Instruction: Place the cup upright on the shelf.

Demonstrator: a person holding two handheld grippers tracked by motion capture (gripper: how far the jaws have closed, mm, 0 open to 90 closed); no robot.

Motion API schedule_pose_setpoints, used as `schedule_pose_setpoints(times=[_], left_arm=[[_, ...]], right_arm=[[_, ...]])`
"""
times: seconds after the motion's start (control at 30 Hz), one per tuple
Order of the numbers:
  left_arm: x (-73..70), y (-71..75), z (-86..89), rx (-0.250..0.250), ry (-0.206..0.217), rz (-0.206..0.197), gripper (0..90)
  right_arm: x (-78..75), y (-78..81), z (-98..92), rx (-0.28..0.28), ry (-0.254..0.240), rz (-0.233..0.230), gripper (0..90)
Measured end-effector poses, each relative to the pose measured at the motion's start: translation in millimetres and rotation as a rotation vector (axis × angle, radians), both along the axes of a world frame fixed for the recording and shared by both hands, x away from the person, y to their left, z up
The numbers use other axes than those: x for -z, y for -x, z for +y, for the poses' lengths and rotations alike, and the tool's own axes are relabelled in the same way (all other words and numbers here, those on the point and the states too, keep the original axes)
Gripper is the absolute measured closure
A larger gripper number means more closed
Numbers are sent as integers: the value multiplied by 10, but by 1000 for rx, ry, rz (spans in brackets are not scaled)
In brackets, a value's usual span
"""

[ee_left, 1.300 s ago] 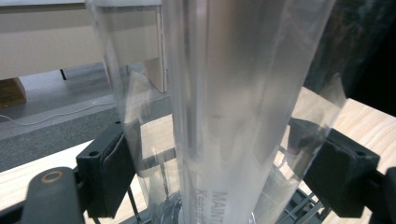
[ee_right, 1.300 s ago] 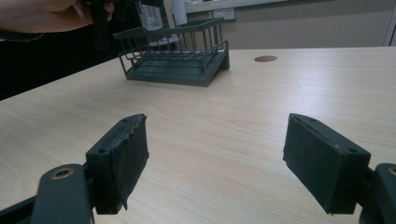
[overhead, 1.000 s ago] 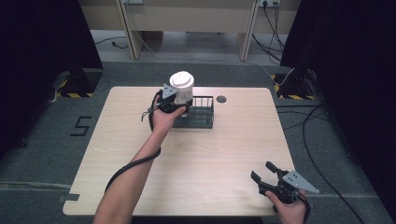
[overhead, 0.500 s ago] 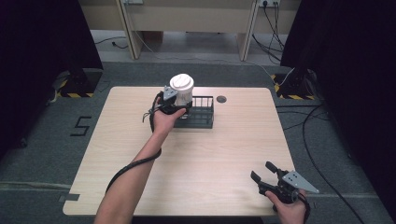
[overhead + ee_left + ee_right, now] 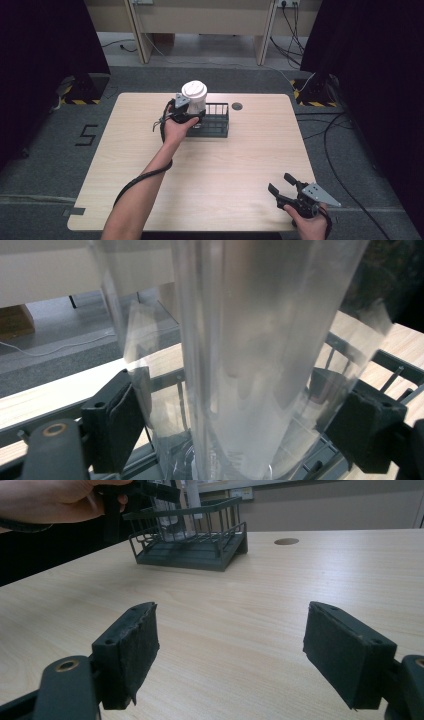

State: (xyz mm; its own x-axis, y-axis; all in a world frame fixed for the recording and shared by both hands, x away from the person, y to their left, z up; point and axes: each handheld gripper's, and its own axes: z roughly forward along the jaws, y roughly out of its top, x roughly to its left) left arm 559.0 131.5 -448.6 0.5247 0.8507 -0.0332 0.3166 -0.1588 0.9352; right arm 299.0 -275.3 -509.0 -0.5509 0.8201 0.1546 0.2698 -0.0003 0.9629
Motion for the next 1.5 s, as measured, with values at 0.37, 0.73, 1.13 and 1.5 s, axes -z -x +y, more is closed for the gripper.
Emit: schedule_pose_setpoints(times=[0.37, 0.73, 1.13, 1.5], left_arm=[[-49, 34, -6, -6, 4, -38, 146], [-121, 140, 60, -6, -18, -65, 144], [-167, 264, 163, -6, -28, -73, 144], [-186, 352, 306, -13, -40, -69, 144]], right_arm=[[5, -3, 7, -5, 5, 4, 224], [4, -9, 18, -6, 11, -1, 224], [1, -8, 27, -6, 6, 2, 224], [3, -8, 33, -2, 7, 5, 224]])
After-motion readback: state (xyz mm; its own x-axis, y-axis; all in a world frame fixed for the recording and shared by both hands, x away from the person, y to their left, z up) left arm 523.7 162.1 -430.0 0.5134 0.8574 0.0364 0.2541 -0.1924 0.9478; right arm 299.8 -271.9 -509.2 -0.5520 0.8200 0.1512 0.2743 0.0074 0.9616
